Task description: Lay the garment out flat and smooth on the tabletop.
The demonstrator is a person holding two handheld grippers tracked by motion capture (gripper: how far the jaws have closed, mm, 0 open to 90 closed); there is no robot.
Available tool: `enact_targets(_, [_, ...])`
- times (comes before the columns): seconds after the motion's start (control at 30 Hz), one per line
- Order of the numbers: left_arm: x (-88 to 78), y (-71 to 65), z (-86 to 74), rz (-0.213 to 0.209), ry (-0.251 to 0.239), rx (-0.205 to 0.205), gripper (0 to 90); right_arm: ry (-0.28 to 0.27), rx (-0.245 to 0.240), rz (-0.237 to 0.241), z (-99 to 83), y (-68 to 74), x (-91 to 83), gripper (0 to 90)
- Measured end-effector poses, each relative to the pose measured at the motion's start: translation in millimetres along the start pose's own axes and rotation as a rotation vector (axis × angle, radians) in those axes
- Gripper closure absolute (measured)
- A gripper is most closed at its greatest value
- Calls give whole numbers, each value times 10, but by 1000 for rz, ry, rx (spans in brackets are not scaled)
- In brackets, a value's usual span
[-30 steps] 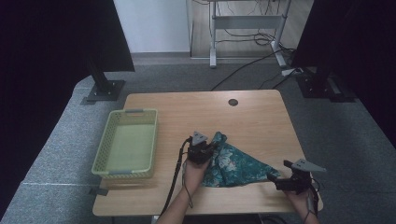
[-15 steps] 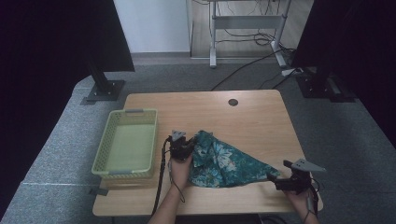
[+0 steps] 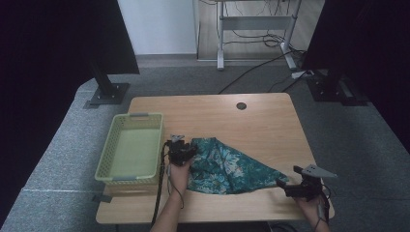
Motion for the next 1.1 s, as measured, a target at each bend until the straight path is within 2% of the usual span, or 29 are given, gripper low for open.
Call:
enact_targets(0.03, [-12, -5, 6, -5, -3, 9, 552, 2, 0, 2, 0, 0, 2, 0])
enact_targets(0.07, [-24, -16, 13, -29, -8, 15, 537, 3, 0, 3, 0, -1, 4, 0])
enact_targets(0.17, [-54, -68, 19, -76, -11, 31, 421, 7, 0, 5, 0, 0, 9, 0])
enact_targets(0.27, [-75, -118, 7, -89, -14, 52, 241, 8, -1, 5, -1, 1, 11, 0])
enact_targets(0.33, [-90, -146, -20, -104, 4, 87, 136, 11, 0, 4, -1, 2, 14, 0])
enact_targets(0.43, [-109, -189, -61, -135, 22, 121, 138, 13, -3, 2, -1, 2, 17, 0])
enact_targets(0.47, [-120, -208, -80, -171, 31, 140, 130, 9, -4, 6, 1, 5, 15, 0])
enact_targets(0.5, [-135, -229, -93, -189, 29, 148, 101, -3, -5, 5, 4, 6, 6, 0])
enact_targets(0.57, [-167, -275, -119, -243, 34, 154, 139, -8, -17, 22, 1, 18, 0, 0])
enact_targets(0.67, [-213, -359, -156, -269, 34, 191, 133, -12, -34, 24, -1, 43, 7, 0])
enact_targets(0.73, [-246, -411, -188, -273, 31, 233, 110, 0, -24, 22, -7, 37, 23, 0])
enact_targets(0.8, [-289, -448, -220, -263, 5, 269, 89, -2, -17, 17, -8, 29, 25, 0])
enact_targets(0.83, [-315, -461, -237, -277, -3, 273, 85, -1, -10, 16, -10, 24, 25, 0])
enact_targets(0.9, [-364, -479, -271, -265, -32, 289, 52, -3, -1, 18, -11, 16, 23, 0])
enact_targets(1.0, [-421, -493, -341, -247, -42, 323, 1, -2, 4, 19, -11, 14, 24, 0])
enact_targets(1.1, [-506, -470, -404, -236, -74, 353, 0, 0, 1, 29, -11, 21, 28, 0])
Point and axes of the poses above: each handheld gripper's, and its own axes: x roughly forward along the jaws, z roughly out of its top, y roughly to its left, the point moved 4 cm from there along x, roughly forward along the jaws, and after that the axes turned 11 degrees about -x, right-handed, at the moved point
